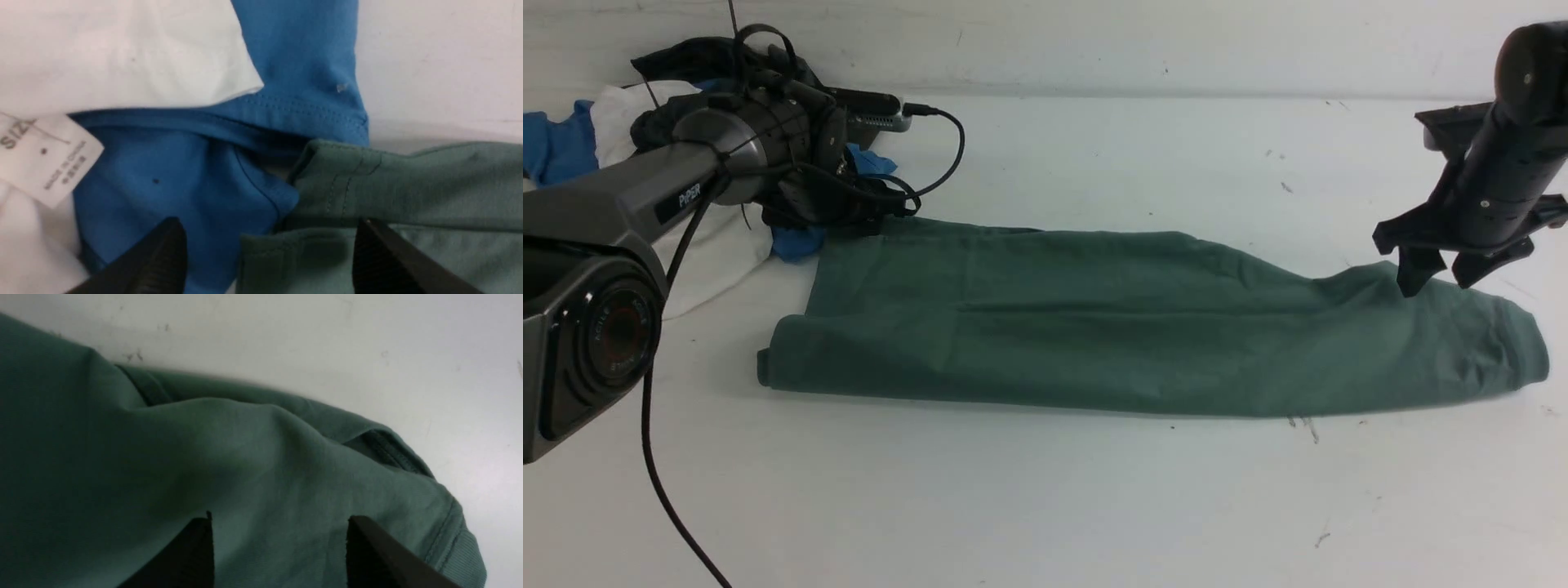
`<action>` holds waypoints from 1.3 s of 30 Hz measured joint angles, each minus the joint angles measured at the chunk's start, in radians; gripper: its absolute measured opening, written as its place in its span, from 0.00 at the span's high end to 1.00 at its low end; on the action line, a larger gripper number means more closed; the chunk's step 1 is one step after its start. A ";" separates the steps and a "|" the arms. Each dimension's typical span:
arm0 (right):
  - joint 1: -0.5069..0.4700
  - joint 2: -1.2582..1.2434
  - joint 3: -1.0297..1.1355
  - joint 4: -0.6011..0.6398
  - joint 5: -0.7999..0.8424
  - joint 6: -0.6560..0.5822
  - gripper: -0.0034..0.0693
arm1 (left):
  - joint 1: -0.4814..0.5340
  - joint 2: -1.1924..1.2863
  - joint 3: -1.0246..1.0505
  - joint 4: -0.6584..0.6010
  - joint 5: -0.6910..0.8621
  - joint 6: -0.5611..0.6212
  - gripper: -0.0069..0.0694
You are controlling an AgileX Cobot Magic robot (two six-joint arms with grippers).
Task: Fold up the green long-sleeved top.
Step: Use both arms to drag the lower edge of the fabric forward and fold it over the upper edge
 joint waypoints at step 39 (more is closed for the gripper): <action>0.000 0.000 0.000 0.037 -0.018 0.000 0.39 | -0.020 -0.056 -0.013 0.096 -0.185 0.046 0.88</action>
